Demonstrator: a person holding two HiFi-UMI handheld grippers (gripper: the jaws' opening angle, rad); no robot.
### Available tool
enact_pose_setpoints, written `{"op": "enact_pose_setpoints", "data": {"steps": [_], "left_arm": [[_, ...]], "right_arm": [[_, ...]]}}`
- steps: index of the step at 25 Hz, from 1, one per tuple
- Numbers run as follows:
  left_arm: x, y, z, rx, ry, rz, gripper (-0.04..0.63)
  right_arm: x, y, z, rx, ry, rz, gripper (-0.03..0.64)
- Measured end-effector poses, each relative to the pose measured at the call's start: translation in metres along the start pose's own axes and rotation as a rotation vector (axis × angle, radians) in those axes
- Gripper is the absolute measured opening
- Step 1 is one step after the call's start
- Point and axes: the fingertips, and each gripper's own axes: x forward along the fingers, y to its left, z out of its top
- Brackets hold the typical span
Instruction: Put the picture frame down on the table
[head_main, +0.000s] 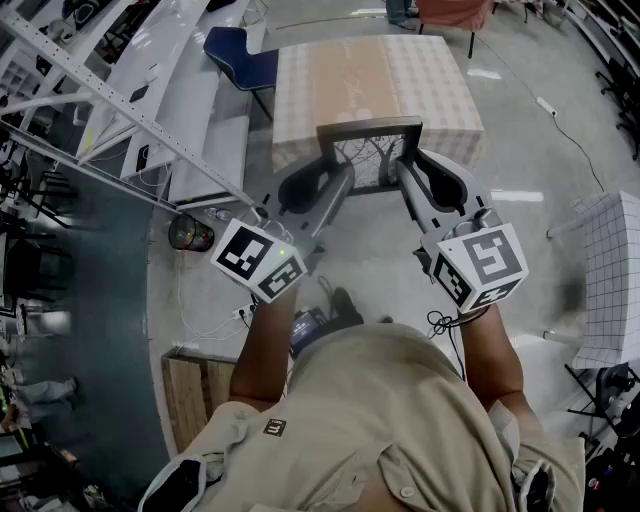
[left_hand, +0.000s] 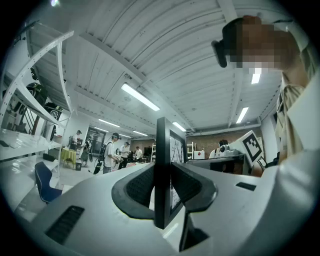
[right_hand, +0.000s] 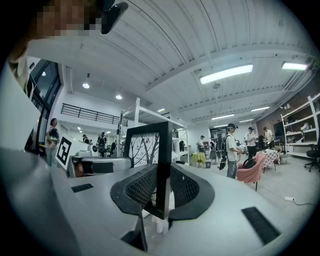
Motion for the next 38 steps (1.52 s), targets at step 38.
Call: {"op": "enact_pose_setpoints", "data": {"steps": [38], "left_arm": [[-0.007,0.102,0.011,-0.022,-0.017,-0.06,0.103]], "right_arm": [[0.099,0.016,0.003,-0.003,0.01,-0.046,0.087]]}}
